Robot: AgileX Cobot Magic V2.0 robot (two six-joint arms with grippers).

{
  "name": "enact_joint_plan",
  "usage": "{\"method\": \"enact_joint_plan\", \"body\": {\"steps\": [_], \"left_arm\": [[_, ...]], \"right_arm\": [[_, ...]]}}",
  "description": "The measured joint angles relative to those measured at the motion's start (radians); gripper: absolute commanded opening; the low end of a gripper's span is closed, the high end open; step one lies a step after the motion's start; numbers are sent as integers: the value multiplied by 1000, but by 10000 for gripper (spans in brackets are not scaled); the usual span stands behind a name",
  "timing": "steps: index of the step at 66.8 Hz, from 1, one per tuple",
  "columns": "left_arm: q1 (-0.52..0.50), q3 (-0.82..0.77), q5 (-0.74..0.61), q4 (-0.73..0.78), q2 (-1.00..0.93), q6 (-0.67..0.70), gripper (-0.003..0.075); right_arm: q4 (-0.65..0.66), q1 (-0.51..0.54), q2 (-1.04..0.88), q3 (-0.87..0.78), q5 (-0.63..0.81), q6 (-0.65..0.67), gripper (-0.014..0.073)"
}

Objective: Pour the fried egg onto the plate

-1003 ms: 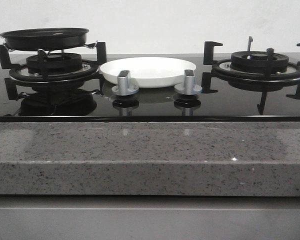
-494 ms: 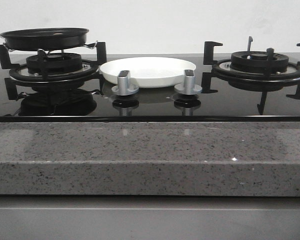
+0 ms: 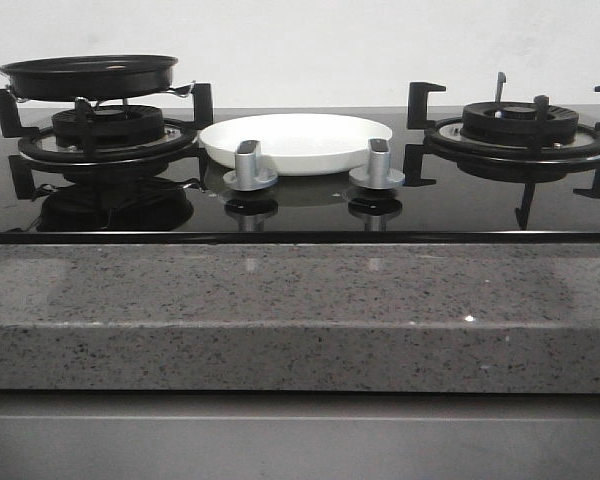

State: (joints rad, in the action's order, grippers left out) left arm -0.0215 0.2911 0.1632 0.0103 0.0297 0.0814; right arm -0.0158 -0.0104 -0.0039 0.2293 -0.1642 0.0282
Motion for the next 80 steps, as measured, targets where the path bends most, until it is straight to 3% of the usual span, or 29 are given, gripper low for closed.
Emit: {"method": "enact_joint_plan", "body": {"steps": [24, 59, 65, 69, 74, 80], "left_arm": [[0, 299, 267, 0, 287, 0, -20], [0, 318, 325, -16, 555, 0, -11], [0, 318, 325, -17, 575, 0, 79], [0, 318, 325, -17, 585, 0, 170], [0, 318, 325, -17, 589, 0, 327], [0, 318, 299, -17, 591, 0, 425]], "right_arm": [[0, 0, 256, 345, -214, 0, -69], [0, 0, 527, 371, -323, 0, -65], [0, 0, 545, 371, -323, 0, -42], [0, 0, 548, 371, -323, 0, 34], [0, 0, 551, 371, -323, 0, 181], [0, 0, 551, 371, -321, 0, 379]]}}
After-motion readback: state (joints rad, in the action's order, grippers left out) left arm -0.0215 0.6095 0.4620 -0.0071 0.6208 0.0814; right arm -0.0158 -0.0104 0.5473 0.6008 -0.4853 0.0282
